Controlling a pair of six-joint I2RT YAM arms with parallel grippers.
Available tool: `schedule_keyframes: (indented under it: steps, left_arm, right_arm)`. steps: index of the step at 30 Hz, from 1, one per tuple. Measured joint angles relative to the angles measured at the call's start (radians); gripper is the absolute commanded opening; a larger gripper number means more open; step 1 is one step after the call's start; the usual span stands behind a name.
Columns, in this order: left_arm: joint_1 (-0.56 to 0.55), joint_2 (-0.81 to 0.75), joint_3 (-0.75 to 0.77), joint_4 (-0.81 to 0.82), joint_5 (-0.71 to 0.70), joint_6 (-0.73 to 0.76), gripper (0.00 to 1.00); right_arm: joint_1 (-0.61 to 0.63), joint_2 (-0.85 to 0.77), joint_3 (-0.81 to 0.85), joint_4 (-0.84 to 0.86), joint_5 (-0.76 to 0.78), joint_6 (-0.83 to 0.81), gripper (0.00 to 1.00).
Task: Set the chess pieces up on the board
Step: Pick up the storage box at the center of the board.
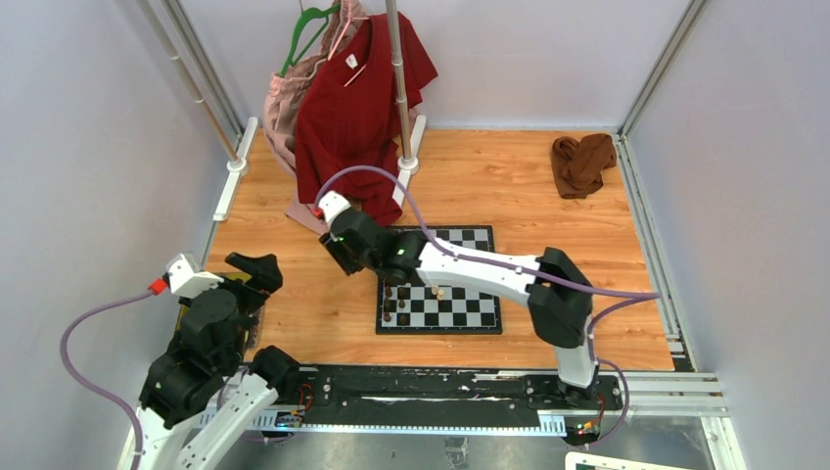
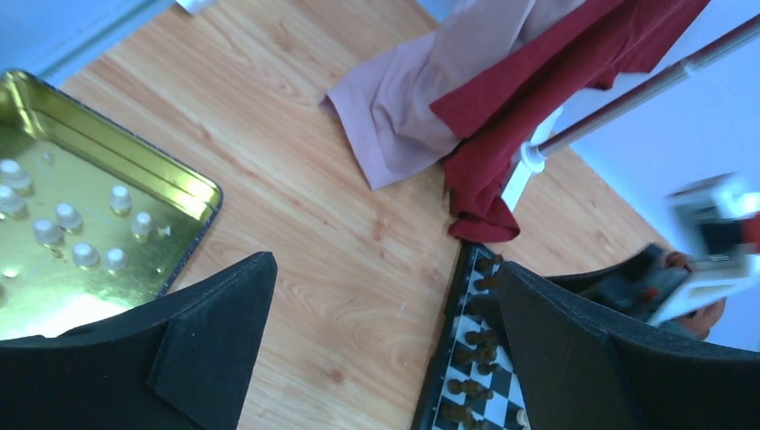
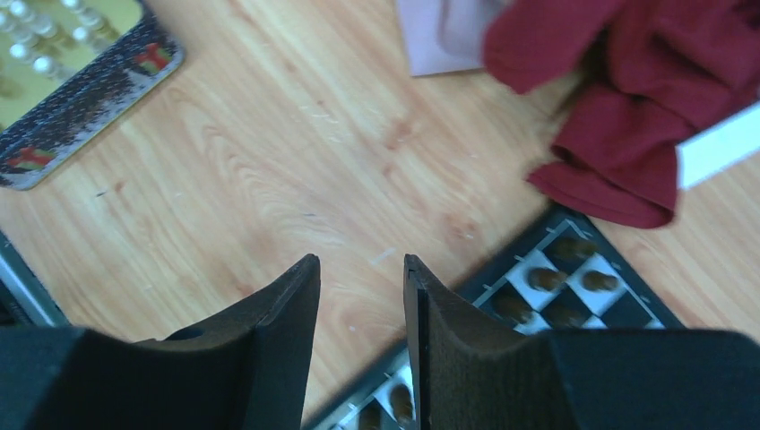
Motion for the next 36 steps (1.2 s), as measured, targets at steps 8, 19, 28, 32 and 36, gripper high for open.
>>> schedule_keyframes:
  steps: [8,19,28,32,36]
  left_arm:
    - [0.000,0.051,0.105,-0.026,-0.082,0.063,1.00]
    - [0.000,0.296,0.108,-0.132,-0.191,0.065,0.94]
    - [0.048,0.487,0.072,-0.135,-0.211,0.082,0.86]
    - [0.161,0.580,0.050,-0.083,-0.126,0.136,0.82]
    - [0.302,0.660,0.028,-0.006,-0.012,0.192,0.82]
  right_arm:
    - [0.034,0.220,0.212,-0.066,-0.125,0.007,0.44]
    - [-0.001,0.184,0.122,-0.051,-0.129,0.026,0.44]
    - [-0.338,-0.213,-0.221,0.117,-0.143,0.082,0.44]
    - [-0.448,-0.301,-0.251,0.180,-0.164,0.103,0.44]
    - [-0.509,-0.335,-0.261,0.220,-0.198,0.119,0.43]
